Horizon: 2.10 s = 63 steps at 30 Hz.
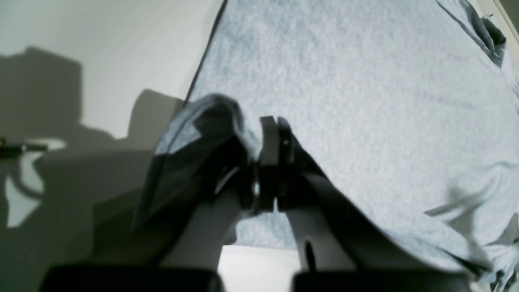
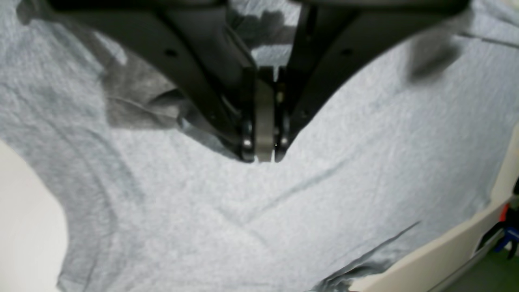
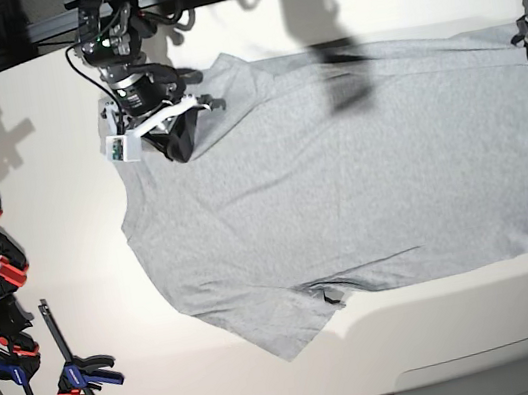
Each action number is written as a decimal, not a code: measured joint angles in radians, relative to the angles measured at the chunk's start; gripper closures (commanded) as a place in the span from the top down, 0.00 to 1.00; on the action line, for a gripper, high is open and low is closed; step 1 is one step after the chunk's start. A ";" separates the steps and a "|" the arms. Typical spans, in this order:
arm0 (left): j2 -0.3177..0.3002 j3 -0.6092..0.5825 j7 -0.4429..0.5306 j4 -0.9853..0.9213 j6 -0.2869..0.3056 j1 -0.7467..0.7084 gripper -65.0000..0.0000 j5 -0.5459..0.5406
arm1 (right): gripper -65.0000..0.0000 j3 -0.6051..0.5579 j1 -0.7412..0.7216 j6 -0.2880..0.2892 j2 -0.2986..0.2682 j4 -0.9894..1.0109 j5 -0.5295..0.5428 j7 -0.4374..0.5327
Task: Fold the T-shirt properly
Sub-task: 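Lower the right gripper onto the sleeve and pinch the fabric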
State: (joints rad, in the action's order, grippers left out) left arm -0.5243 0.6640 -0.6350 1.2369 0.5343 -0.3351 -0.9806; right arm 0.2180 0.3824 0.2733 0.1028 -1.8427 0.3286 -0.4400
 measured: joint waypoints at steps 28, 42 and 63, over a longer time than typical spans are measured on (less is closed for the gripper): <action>0.000 0.000 0.057 0.000 0.000 0.003 0.31 0.058 | 0.43 -0.001 -0.064 -0.024 -0.001 0.002 -0.098 0.055; -0.002 0.000 -0.002 0.218 0.102 -0.075 0.17 0.163 | 0.13 0.191 0.101 0.002 -0.001 -0.172 -0.020 -0.098; 0.061 -0.192 0.154 0.215 -0.145 -0.074 0.00 0.569 | 0.00 0.091 0.097 0.057 -0.035 0.123 -0.008 -0.045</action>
State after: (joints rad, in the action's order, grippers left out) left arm -0.4629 0.4725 -0.4812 1.4517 0.3889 -0.4095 -0.4114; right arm 0.3092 0.4789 0.3302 0.0677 -1.7195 0.3210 -0.4850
